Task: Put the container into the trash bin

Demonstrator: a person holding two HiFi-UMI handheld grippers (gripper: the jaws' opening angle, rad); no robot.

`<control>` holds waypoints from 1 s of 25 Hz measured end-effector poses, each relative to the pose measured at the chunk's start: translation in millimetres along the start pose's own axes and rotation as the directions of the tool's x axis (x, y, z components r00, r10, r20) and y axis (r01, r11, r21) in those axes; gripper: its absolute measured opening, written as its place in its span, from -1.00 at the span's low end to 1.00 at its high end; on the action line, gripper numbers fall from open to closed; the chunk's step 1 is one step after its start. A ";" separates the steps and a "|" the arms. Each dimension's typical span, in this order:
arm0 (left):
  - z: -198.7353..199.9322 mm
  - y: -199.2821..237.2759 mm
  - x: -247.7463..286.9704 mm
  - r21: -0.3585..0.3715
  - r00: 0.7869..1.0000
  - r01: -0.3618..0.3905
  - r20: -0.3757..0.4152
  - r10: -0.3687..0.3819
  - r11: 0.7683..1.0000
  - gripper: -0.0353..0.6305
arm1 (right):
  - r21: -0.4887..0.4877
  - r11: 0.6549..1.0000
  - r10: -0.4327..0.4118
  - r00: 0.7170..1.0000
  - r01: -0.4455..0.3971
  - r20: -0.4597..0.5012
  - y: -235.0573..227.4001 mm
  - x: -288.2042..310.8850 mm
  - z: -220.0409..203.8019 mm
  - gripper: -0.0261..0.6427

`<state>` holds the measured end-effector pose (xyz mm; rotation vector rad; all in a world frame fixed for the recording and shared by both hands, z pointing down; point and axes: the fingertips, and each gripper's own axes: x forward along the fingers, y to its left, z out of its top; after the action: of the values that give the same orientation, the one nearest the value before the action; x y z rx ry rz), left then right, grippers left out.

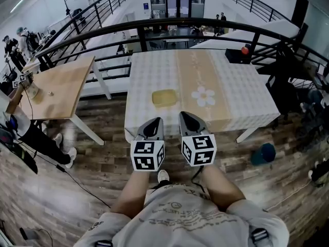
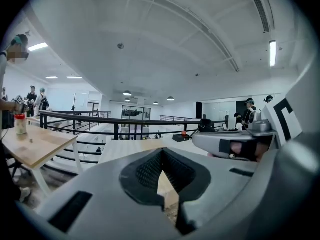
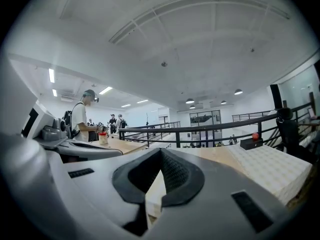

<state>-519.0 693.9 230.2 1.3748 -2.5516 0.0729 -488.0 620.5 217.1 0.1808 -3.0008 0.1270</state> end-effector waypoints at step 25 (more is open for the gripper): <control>-6.1 106.4 193.0 0.090 0.967 0.201 -0.176 -0.183 0.975 -0.88 | 0.057 0.990 -0.123 0.989 0.128 -0.082 -73.9 175.0 -8.8 -0.91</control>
<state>-707.9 596.4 288.8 1.5780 -2.2959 0.2817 -649.9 528.3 255.4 0.3614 -2.8991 0.2098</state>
